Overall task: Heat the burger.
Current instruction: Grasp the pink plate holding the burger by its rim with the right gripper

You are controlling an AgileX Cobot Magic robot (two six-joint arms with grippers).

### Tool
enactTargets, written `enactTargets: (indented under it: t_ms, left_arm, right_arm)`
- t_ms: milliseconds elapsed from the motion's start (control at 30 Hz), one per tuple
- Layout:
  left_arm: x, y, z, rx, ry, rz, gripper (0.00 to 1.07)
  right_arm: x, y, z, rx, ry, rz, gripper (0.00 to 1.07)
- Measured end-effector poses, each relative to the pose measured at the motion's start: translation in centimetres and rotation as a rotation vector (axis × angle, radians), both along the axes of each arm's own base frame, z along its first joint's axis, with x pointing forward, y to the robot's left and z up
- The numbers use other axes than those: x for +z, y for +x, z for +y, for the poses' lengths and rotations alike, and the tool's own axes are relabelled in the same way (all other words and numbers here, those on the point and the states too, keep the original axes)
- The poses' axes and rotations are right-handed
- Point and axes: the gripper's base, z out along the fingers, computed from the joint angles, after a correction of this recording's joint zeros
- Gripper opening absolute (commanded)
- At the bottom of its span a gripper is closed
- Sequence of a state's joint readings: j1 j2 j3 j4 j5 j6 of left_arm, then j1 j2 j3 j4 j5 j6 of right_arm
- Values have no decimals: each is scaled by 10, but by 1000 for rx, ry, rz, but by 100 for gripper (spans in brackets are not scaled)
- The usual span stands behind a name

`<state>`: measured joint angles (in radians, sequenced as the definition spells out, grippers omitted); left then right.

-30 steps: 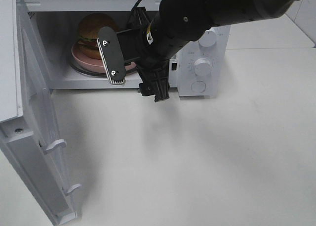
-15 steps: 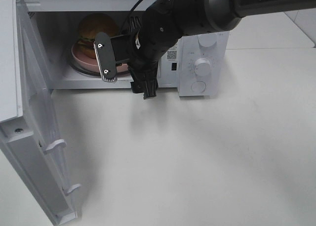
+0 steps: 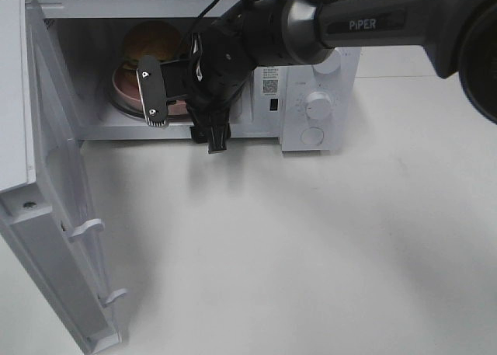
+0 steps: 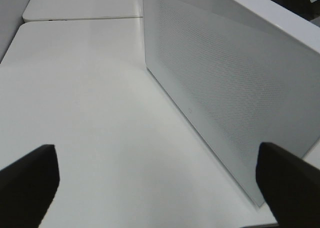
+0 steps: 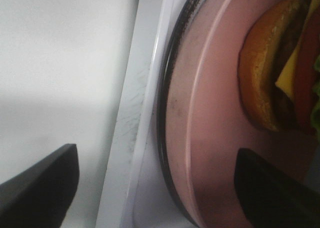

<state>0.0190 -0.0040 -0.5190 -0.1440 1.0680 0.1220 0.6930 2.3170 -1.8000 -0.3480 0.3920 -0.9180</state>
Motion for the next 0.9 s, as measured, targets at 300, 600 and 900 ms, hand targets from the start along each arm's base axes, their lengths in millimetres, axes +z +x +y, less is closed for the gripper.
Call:
enactTargets:
  t_ms: [300, 600, 900]
  left_arm:
    - [0, 0, 0, 0, 0, 0, 100]
    - [0, 0, 0, 0, 0, 0, 100]
    - [0, 0, 0, 0, 0, 0, 100]
  right_arm:
    - [-16, 15, 7, -22, 14, 10, 79]
    - [-26, 24, 7, -47, 29, 26, 76]
    - [-41, 26, 8, -53, 34, 44, 62]
